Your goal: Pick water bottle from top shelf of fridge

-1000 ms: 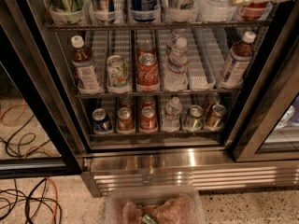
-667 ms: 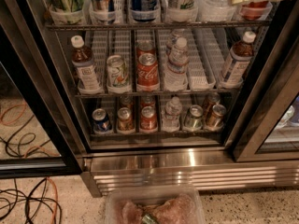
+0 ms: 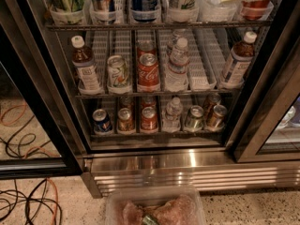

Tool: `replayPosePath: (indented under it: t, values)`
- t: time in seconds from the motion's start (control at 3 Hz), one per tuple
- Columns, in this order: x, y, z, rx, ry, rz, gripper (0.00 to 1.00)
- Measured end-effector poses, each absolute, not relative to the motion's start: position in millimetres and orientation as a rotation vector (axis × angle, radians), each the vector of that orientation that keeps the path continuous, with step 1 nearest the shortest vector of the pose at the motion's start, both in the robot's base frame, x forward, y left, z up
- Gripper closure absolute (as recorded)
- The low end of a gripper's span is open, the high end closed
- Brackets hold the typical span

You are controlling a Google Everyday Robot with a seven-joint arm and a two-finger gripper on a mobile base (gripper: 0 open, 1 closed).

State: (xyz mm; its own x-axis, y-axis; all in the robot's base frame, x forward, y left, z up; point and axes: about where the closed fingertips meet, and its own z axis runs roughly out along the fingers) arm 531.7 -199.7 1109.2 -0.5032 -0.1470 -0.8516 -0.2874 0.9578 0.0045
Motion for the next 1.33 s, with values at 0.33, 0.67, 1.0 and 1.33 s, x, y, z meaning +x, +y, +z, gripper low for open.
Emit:
replayPosePath:
  t: [0.33,0.67,1.0,1.33]
  values:
    - [533,-198,1107,-0.307,2.107,0.181,0.00]
    - [549,-190,1093,-0.306,2.122,0.192,0.00]
    - [574,-170,1078,-0.326,2.122,0.216,0.00]
    - [574,-170,1078,-0.327,2.122,0.216,0.00]
